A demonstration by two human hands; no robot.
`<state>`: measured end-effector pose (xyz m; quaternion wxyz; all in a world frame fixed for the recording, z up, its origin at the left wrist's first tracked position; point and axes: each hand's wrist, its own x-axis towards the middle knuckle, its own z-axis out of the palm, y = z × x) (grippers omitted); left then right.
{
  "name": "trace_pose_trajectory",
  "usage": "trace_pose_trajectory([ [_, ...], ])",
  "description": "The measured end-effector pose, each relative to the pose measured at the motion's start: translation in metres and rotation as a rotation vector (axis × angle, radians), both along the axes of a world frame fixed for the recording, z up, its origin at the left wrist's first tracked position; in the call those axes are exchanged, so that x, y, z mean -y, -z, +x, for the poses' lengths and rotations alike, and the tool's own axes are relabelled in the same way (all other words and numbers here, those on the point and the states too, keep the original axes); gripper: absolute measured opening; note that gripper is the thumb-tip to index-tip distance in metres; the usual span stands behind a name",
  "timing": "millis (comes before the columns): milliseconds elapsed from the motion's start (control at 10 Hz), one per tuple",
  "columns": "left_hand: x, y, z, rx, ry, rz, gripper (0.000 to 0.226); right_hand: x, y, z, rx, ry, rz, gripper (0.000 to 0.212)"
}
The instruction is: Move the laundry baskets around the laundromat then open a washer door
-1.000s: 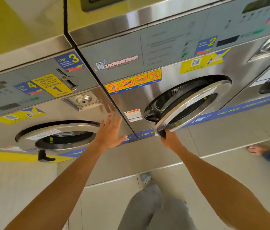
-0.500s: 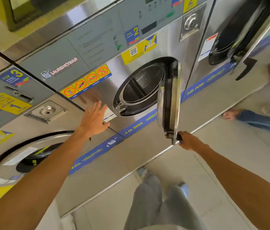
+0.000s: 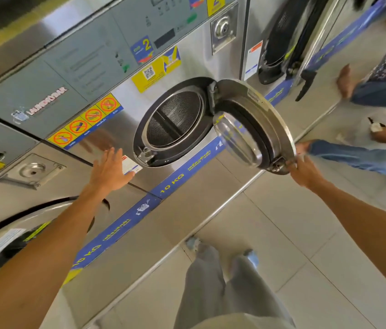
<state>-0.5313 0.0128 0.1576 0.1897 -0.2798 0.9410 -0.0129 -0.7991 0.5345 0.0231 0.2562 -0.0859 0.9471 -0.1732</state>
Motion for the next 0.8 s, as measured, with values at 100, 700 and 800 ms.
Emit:
trace_pose_trajectory([
  [100, 0.000, 0.000, 0.000, 0.000, -0.007, -0.002, 0.092, -0.001, -0.028, -0.011, -0.012, 0.022, 0.055, 0.062],
  [700, -0.080, -0.004, 0.047, -0.105, -0.120, 0.067, 0.087, -0.002, -0.044, 0.027, 0.069, 0.159, 0.102, 0.081],
  [800, -0.104, -0.001, 0.067, -0.167, -0.175, 0.087, 0.081, 0.001, -0.028, 0.044, 0.153, 0.059, 0.136, 0.080],
])
